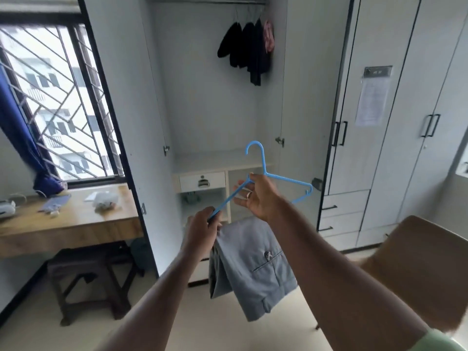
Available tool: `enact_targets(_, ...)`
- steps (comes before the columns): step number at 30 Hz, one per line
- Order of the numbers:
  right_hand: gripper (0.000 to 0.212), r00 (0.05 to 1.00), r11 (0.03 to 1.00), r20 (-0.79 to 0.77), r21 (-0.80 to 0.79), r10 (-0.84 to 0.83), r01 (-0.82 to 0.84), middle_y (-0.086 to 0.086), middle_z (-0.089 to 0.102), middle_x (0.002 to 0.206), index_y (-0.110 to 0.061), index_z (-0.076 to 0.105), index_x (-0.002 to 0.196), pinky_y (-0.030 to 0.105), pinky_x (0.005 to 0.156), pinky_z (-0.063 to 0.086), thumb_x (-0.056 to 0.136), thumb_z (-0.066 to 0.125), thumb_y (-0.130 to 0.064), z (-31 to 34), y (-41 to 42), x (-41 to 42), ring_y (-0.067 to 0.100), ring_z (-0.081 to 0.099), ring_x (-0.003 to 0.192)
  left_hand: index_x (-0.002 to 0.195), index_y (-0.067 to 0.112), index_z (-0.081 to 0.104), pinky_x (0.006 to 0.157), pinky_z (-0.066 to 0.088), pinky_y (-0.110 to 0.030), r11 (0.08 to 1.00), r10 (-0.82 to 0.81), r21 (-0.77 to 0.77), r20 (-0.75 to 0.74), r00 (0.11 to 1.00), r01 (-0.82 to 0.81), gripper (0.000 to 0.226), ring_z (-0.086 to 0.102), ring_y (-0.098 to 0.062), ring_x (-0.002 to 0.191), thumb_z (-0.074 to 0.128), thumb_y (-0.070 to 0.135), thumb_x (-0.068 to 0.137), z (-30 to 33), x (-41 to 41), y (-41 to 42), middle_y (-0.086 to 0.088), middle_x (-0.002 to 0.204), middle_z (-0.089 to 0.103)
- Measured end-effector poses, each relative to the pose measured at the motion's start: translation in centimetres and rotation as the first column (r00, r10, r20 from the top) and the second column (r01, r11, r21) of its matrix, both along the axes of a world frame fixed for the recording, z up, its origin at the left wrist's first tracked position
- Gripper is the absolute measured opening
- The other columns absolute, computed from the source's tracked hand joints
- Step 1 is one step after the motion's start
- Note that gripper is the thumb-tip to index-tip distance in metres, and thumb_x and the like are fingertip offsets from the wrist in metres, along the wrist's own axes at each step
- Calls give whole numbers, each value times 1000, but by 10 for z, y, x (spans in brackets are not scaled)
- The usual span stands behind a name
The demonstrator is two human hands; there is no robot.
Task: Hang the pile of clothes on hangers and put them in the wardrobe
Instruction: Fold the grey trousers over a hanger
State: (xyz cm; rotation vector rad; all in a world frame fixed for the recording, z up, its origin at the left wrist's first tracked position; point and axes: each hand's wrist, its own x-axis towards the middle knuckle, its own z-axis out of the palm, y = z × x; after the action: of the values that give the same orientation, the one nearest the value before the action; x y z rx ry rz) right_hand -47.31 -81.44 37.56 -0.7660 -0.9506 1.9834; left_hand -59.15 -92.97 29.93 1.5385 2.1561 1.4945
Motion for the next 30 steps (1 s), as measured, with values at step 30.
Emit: enact_targets(30, 39, 644, -116, -76, 993, -761, -20, -6, 43, 47, -26, 47, 67, 25, 39, 39, 101, 48, -44, 145, 420, -135, 14, 44, 40, 94, 15, 62, 54, 43, -15, 992, 56, 125, -227, 972, -28, 34, 55, -15, 65, 86, 33, 78, 280, -393, 392, -4, 78, 61)
